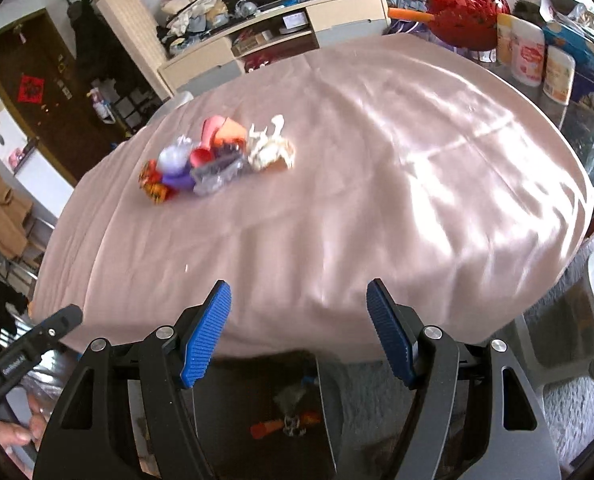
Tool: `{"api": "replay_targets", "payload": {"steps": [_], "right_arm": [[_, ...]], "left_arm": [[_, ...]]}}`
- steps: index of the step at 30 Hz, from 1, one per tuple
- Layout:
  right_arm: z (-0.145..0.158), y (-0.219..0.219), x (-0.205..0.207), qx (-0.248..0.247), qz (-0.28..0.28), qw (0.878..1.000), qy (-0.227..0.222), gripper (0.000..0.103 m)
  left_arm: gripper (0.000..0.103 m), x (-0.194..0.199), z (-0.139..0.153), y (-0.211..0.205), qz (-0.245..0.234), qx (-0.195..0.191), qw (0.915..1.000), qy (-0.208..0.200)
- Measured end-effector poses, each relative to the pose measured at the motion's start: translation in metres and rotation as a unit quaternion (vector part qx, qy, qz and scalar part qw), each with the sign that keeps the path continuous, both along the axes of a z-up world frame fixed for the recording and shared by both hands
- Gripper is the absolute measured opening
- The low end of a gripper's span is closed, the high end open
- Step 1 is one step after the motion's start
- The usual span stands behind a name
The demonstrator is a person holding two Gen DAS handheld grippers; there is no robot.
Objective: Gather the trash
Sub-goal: 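Grasp the orange snack wrapper with the left tool while the right tool grasps crumpled white paper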
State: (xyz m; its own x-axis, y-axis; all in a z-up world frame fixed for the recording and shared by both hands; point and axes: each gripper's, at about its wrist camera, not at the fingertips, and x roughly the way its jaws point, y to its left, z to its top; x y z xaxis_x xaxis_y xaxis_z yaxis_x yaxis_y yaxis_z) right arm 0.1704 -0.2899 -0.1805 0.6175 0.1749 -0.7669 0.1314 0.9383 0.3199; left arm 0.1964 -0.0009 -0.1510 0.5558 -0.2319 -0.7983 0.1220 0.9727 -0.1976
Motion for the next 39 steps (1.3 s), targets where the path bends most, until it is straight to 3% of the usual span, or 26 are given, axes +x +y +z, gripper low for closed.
{"api": "replay_targets", "payload": {"steps": [6, 11, 15, 18, 22, 30, 33, 34, 35, 37, 39], "right_arm": [[0.002, -0.001, 0.041, -0.020, 0.001, 1.000, -0.009, 0.071], [-0.011, 0.002, 0.075, -0.031, 0.009, 0.999, 0.000, 0.058], [-0.022, 0.003, 0.098, -0.045, 0.006, 0.999, 0.005, 0.058], [-0.023, 0.003, 0.112, -0.060, 0.007, 0.998, 0.002, 0.059], [-0.022, 0.003, 0.128, -0.056, 0.018, 0.998, -0.003, 0.070], [-0.023, 0.012, 0.145, -0.077, 0.036, 0.996, -0.016, 0.069], [-0.023, 0.013, 0.147, -0.084, 0.038, 0.995, -0.021, 0.047], [-0.023, 0.013, 0.148, -0.082, 0.038, 0.996, -0.021, 0.032], [-0.023, 0.012, 0.147, -0.081, 0.037, 0.996, -0.022, 0.025], [-0.024, 0.010, 0.146, -0.081, 0.035, 0.996, -0.023, 0.015], [-0.024, 0.008, 0.146, -0.082, 0.033, 0.996, -0.024, 0.011]], "left_arm": [[0.064, 0.038, 0.001, -0.003, 0.001, 0.013, 0.9999, -0.006], [0.068, 0.072, -0.024, -0.015, -0.009, 0.028, 0.9995, 0.015], [0.070, 0.094, -0.044, -0.026, -0.016, 0.030, 0.9990, 0.030], [0.073, 0.110, -0.046, -0.035, -0.023, 0.045, 0.9986, 0.017], [0.074, 0.133, -0.046, -0.043, -0.025, 0.049, 0.9984, 0.008], [0.074, 0.171, -0.045, -0.046, -0.024, 0.032, 0.9991, 0.010], [0.074, 0.180, -0.045, -0.048, -0.024, 0.033, 0.9991, 0.007], [0.074, 0.182, -0.045, -0.049, -0.024, 0.034, 0.9991, 0.005], [0.073, 0.184, -0.046, -0.049, -0.024, 0.035, 0.9991, 0.004], [0.071, 0.187, -0.046, -0.050, -0.025, 0.038, 0.9990, 0.000], [0.060, 0.188, -0.045, -0.054, -0.024, 0.050, 0.9985, -0.008]]}}
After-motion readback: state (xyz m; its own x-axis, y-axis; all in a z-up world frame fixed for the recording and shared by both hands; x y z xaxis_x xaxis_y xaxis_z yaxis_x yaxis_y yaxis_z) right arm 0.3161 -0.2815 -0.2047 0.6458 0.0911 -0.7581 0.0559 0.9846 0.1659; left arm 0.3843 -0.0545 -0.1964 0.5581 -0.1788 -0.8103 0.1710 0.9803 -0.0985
